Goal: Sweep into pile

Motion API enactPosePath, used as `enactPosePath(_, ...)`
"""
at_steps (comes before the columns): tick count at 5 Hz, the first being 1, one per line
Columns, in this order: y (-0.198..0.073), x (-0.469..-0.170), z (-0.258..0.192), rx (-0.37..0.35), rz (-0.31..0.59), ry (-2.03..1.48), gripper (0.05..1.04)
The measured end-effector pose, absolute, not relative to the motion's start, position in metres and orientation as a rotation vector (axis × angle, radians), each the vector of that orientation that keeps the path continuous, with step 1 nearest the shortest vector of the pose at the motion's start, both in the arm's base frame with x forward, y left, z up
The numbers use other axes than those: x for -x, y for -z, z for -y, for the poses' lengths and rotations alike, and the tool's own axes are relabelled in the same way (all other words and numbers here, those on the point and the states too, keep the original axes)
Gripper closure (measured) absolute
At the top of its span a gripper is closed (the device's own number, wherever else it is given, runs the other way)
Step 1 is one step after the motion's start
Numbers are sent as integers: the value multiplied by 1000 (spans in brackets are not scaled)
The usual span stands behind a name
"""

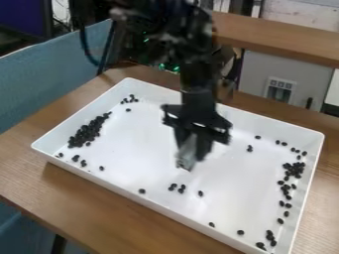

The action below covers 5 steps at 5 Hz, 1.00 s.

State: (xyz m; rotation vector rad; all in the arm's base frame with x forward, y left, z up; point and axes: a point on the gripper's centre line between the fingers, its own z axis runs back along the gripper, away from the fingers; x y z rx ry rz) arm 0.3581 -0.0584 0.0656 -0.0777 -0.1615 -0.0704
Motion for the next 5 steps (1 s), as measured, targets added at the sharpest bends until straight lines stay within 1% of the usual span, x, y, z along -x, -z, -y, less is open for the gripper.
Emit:
enactPosePath(1,-60,-343,107,108,164,80,690)
enactPosePath(2,-51,-331,137,153,164,31,690)
enactPosePath(3,-35,-329,143,173,122,-16,690)
enactPosePath(4,-26,-330,152,185,116,-22,690)
enactPosePath(5,-17,-328,165,196,89,-9,690)
